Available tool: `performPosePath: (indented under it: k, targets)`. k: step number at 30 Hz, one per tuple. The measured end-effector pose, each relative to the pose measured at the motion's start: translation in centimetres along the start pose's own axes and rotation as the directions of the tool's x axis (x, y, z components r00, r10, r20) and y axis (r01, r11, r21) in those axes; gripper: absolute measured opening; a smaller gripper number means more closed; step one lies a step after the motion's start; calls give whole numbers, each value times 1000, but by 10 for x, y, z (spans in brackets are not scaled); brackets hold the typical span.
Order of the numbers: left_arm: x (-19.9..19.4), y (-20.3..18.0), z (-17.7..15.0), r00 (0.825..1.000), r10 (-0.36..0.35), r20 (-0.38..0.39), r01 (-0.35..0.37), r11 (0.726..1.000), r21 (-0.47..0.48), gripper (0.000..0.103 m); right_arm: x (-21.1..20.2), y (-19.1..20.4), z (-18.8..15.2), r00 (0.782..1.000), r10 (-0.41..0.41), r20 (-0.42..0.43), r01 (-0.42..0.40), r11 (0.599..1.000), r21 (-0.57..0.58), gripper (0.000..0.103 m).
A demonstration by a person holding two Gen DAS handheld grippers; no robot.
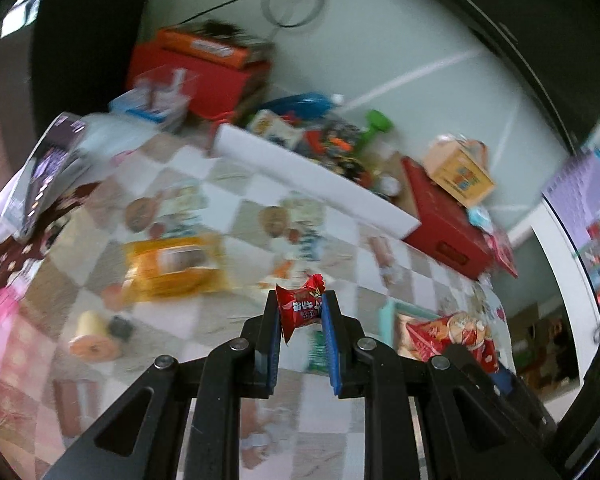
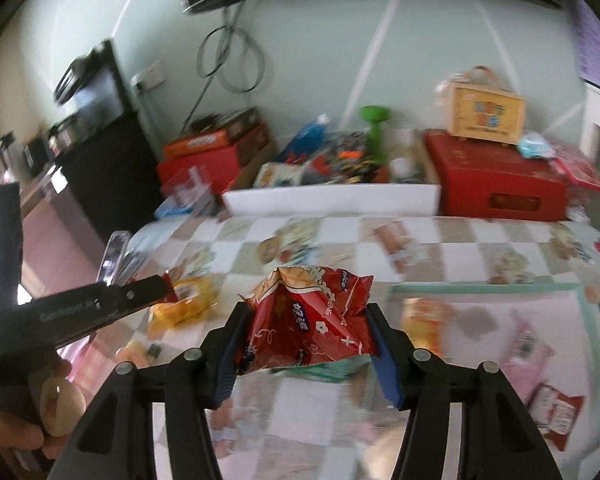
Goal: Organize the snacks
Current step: 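Carry the candy and red bag into the teal tray and open both tools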
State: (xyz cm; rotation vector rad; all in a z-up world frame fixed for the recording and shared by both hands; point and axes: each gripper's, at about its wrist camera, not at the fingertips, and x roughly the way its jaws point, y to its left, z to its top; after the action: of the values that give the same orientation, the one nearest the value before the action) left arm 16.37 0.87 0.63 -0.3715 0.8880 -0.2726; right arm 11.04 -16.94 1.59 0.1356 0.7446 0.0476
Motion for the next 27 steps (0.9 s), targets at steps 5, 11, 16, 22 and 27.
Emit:
performPosePath:
  k: [5, 11, 16, 22, 27]
  targets:
    - [9, -47, -7, 998, -58, -13, 59, 994, 89, 20, -18, -48, 7, 998, -57, 40, 52, 993, 108, 60]
    - [28, -103, -24, 994, -96, -57, 106, 975, 195, 20, -34, -110, 11, 982, -178, 59, 161, 963, 214, 60]
    - [47, -142, -37, 990, -101, -101, 126, 954, 273, 20, -36, -161, 7, 956, -291, 23, 274, 921, 277, 60]
    - [70, -177, -54, 984, -91, -154, 140, 926, 349, 20, -31, -208, -7, 941, -335, -33, 325, 876, 356, 60]
    - [91, -200, -66, 979, -78, -187, 149, 904, 401, 20, -19, -227, -17, 930, -360, -77, 362, 854, 375, 60]
